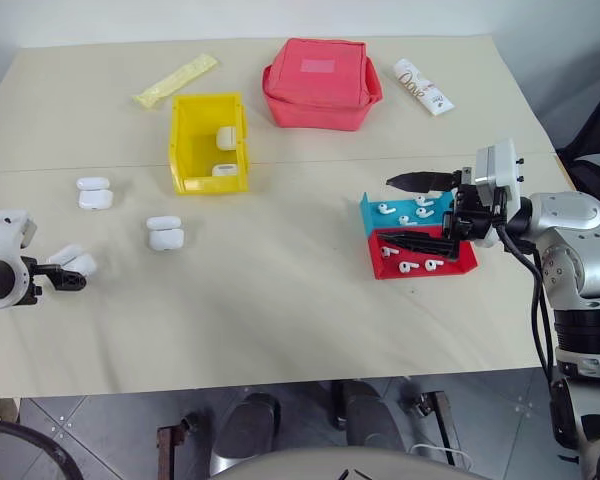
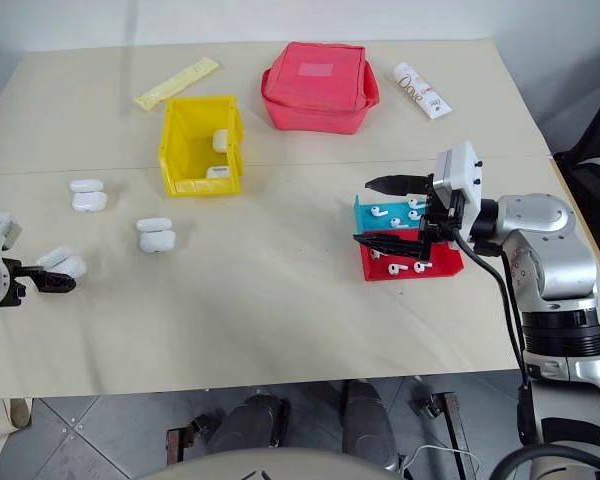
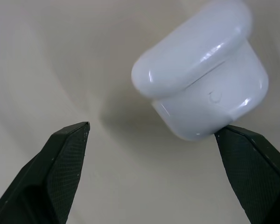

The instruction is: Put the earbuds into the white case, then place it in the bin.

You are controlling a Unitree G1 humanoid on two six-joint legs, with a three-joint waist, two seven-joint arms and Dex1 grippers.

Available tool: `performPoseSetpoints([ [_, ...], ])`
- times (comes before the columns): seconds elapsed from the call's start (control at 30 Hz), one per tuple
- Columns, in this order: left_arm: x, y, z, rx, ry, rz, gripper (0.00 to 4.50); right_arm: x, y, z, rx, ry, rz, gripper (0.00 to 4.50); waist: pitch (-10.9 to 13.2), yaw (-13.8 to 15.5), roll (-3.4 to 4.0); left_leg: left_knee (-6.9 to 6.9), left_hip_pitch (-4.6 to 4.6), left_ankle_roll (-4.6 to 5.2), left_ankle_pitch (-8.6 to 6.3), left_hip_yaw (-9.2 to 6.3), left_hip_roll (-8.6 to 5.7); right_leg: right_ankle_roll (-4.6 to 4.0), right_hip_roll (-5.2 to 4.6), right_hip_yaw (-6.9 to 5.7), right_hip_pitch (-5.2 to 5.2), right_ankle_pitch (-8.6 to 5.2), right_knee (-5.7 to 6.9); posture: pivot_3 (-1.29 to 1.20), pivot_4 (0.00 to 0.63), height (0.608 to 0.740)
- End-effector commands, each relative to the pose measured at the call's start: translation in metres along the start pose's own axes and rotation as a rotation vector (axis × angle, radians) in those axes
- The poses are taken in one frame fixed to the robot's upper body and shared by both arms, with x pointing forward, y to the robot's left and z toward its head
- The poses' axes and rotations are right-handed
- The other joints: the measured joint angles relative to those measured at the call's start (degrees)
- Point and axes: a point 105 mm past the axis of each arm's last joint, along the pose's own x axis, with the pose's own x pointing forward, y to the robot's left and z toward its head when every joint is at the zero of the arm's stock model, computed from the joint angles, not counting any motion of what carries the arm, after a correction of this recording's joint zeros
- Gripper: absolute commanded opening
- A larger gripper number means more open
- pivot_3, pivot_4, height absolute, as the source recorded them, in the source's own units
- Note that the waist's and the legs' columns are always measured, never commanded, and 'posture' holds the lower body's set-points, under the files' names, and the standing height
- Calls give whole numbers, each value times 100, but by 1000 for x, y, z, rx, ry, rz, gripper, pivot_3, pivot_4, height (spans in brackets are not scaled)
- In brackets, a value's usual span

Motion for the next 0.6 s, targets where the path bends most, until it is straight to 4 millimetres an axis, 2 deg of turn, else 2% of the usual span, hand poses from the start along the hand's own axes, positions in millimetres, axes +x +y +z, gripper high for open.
performPoseSetpoints([
  [0.03,-11,14,14,17,-42,57,4473,-5,-2,10,-33,-15,-17,4500,-1,-3,-2,0,0,0,0,3,0,0,0,0,-1,0,2,0,150,740],
  [0.23,-14,18,19,28,-45,63,4473,-5,-2,10,-34,-15,-19,4500,-2,-1,-3,0,-3,1,0,11,1,0,3,3,-11,0,6,0,150,740],
  [0.37,-27,25,13,12,-26,86,4473,-5,-3,10,-35,-15,-25,4500,-5,-10,-11,0,-6,2,0,16,1,0,3,6,-16,0,8,0,150,740],
  [0.47,-33,23,6,-21,0,93,4473,-5,-4,10,-35,-15,-25,4500,-5,-19,-10,-3,-5,4,0,25,2,0,5,11,-24,0,14,0,150,740],
  [0.6,-33,17,7,-64,-18,87,4473,-4,-5,10,-37,-17,-20,4500,-6,-1,-11,-1,-6,6,-1,32,1,0,4,15,-26,0,16,0,150,740],
])
